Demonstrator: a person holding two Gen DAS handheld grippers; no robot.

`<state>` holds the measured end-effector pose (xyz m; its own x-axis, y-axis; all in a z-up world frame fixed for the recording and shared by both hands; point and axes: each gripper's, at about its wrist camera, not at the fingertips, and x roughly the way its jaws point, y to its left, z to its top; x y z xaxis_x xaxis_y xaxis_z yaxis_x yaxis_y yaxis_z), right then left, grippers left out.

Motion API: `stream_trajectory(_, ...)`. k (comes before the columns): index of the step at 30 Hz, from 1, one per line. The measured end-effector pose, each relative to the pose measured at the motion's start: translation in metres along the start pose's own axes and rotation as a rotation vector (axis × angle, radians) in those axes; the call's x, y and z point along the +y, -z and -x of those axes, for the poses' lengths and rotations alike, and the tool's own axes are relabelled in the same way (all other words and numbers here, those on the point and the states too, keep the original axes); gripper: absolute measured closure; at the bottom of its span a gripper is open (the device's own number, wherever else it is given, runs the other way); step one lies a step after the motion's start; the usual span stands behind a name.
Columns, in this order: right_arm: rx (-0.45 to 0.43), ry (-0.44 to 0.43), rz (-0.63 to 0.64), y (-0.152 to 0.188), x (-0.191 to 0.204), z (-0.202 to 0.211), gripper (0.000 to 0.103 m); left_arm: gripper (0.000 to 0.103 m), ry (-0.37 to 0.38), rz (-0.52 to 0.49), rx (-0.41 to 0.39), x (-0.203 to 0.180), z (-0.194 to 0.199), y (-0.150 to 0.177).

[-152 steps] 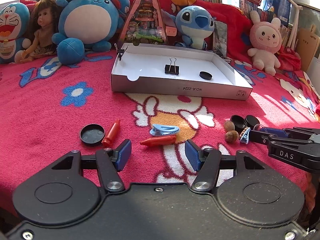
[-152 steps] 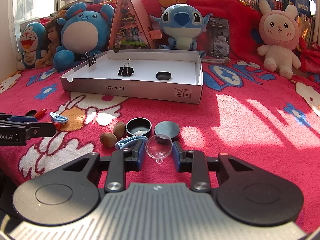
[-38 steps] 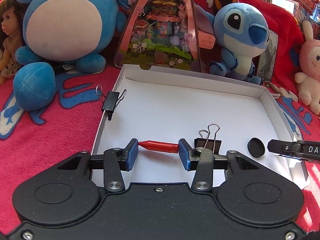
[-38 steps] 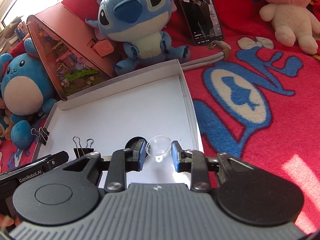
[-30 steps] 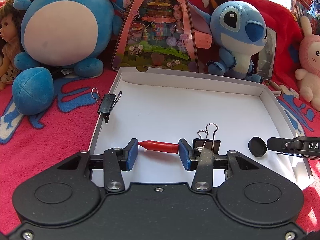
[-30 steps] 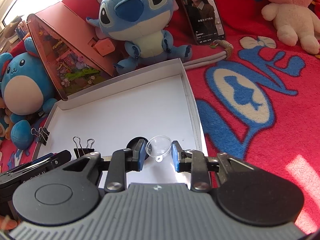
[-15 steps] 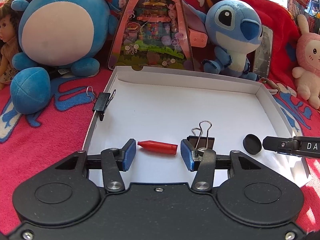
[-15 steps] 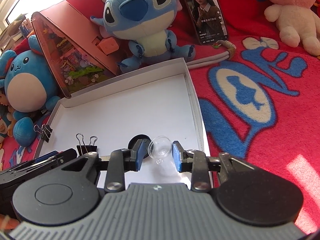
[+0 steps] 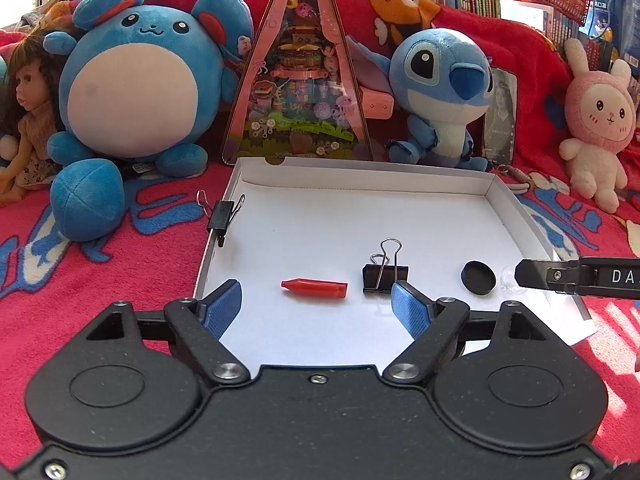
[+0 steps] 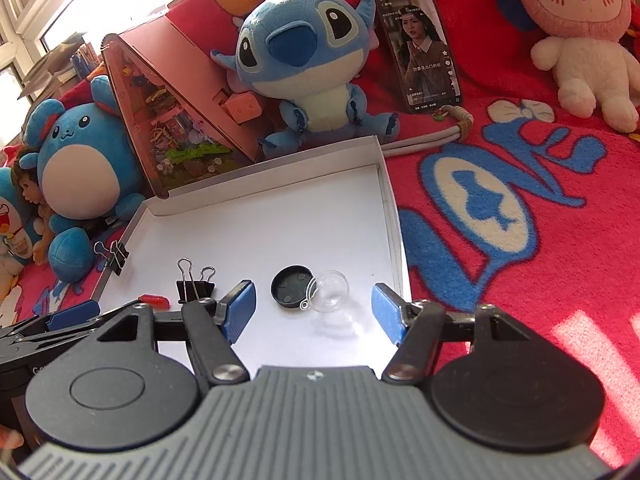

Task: Organize rigid objects
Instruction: 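Open the left tool to release the red cap while the right tool releases the dome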

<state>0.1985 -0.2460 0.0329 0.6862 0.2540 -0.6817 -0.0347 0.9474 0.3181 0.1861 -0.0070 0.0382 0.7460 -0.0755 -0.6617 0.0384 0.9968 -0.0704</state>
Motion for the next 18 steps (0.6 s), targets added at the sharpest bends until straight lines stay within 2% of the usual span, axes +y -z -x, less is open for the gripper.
stream_trajectory(6,-0.034,-0.019,0.056,0.010,0.005,0.019,0.017,0.020,0.039,-0.014,-0.017,0.002,0.027,0.015)
stream_trajectory(12,-0.079,-0.031,0.129,0.024,0.013,0.039,0.012,0.018,0.041,-0.047,-0.048,0.001,0.050,0.029)
stream_trajectory(18,-0.127,-0.018,0.220,0.041,0.022,0.054,0.005,0.016,0.064,-0.002,-0.038,0.009,0.063,0.040)
